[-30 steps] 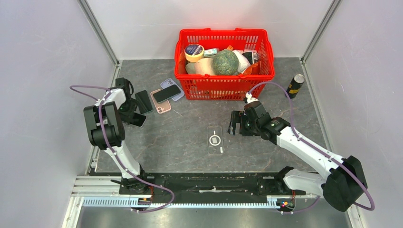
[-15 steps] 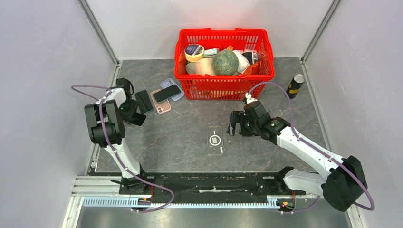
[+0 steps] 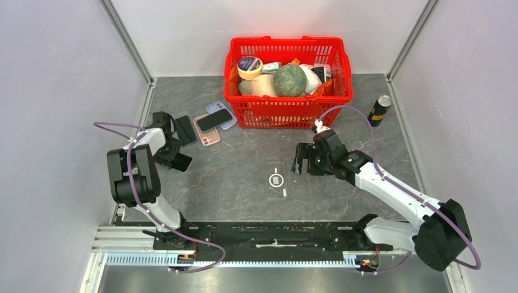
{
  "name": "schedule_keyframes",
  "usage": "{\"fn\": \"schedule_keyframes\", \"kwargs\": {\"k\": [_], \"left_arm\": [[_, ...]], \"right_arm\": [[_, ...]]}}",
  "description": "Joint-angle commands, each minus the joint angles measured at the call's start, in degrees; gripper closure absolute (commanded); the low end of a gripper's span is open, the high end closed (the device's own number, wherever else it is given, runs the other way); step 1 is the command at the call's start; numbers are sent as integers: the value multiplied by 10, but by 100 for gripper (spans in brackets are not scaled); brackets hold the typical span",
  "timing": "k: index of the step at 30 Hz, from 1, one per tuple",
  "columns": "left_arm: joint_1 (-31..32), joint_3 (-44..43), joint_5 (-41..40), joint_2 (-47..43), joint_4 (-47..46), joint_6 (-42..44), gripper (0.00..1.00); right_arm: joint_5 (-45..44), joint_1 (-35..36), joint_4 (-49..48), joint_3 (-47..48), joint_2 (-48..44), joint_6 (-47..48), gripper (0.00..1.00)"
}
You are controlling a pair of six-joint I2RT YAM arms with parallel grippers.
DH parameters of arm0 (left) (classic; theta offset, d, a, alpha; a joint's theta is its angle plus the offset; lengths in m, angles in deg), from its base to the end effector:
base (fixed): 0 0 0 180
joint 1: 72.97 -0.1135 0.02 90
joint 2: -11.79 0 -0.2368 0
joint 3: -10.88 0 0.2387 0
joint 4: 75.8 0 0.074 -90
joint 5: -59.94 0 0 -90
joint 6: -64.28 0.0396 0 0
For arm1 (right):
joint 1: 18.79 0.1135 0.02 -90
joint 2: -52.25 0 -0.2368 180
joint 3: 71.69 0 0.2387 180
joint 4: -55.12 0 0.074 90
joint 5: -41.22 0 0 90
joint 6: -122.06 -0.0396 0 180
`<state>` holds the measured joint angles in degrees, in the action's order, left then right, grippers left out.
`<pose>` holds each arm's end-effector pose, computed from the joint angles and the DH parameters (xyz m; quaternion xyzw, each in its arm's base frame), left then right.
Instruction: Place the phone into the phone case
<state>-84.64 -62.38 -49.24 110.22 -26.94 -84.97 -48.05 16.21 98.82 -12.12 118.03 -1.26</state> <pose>0.2925 0.0737 0.1391 -0.5853 0.7819 0.0957 0.1919 0.1908 0.1342 0.2167 -0.0160 0.9393 0.1974 0.2803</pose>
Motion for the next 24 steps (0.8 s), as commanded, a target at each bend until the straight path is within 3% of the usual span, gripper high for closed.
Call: {"fn": "schedule_keyframes", "kwargs": {"k": [1, 12, 20, 24], "left_arm": [[41, 77, 43, -40, -9, -2, 53], [196, 193, 56, -168, -58, -10, 53], [341, 197, 90, -177, -116, -8, 53], [383, 198, 139, -174, -173, 6, 53]], "right_arm": [[10, -1, -16, -1, 3, 11, 1], [33, -1, -25, -2, 12, 14, 1], [101, -2, -59, -10, 18, 22, 1], [174, -1, -93, -15, 33, 24, 9]]}}
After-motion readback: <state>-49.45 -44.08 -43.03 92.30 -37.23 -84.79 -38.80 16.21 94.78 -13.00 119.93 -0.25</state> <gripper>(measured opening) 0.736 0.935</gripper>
